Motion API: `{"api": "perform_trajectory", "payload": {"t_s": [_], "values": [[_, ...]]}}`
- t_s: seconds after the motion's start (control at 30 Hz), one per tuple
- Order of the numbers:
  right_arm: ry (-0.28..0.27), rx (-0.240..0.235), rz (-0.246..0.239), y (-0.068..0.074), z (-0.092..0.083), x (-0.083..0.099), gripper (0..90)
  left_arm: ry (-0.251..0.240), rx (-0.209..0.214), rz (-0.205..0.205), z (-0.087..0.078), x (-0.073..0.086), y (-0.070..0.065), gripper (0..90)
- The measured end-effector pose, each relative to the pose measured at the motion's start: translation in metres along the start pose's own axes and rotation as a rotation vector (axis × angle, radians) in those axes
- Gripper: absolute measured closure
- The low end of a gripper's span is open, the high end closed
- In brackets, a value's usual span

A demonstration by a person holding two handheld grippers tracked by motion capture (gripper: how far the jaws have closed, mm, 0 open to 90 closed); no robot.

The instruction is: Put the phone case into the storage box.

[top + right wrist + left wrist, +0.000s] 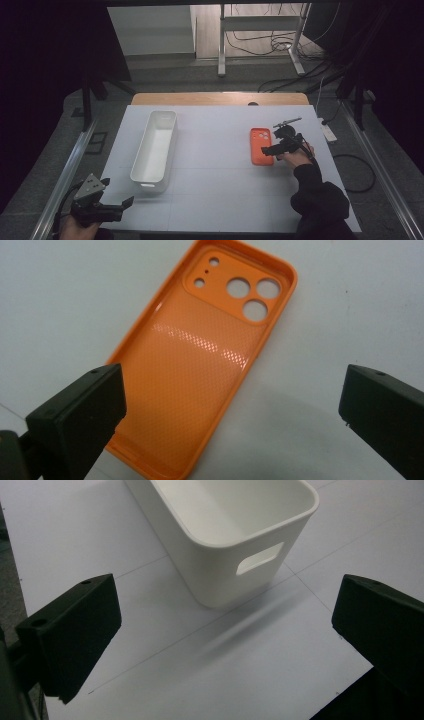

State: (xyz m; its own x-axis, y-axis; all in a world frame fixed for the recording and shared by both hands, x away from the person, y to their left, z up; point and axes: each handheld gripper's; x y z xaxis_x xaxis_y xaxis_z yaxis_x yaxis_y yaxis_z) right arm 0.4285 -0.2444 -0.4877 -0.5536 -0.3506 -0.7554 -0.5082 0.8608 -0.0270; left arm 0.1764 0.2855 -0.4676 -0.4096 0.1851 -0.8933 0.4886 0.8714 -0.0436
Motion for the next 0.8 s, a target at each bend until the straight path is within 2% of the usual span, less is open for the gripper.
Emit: {"api": "perform_trajectory", "payload": {"t_s": [0.2,0.57,0.6,0.63,0.73,0.8], "values": [[0.037,0.001,-0.019,0.000,0.007,0.006,0.0,0.001,0.000,0.004,0.000,0.000,0.000,0.2],[0.107,0.017,-0.021,0.003,0.020,0.013,0.0,0.004,0.002,0.007,0.000,0.000,-0.001,0.2],[0.126,0.004,0.014,0.001,0.022,0.014,0.0,0.006,0.003,0.008,0.000,0.000,-0.001,0.2],[0.125,0.008,0.023,0.001,0.022,0.014,0.0,0.006,0.003,0.009,0.000,0.000,-0.001,0.2],[0.123,0.007,0.022,0.001,0.022,0.014,0.0,0.007,0.002,0.010,0.001,0.000,-0.001,0.2],[0.122,0.006,0.020,0.000,0.020,0.013,7.1,0.007,0.003,0.011,0.001,0.000,-0.001,0.2]]}}
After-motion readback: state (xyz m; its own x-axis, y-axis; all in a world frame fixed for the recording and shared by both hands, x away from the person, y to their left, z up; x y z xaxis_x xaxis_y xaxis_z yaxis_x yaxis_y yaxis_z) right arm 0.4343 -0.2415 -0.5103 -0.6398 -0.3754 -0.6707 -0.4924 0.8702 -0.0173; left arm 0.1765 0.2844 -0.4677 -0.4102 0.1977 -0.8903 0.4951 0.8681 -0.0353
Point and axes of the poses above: each handheld gripper's, and its own axes: z roughly forward along the jaws, x roughly out of its underside, y roughly to its left, and after that the axes turned 15 degrees about -y, right-handed
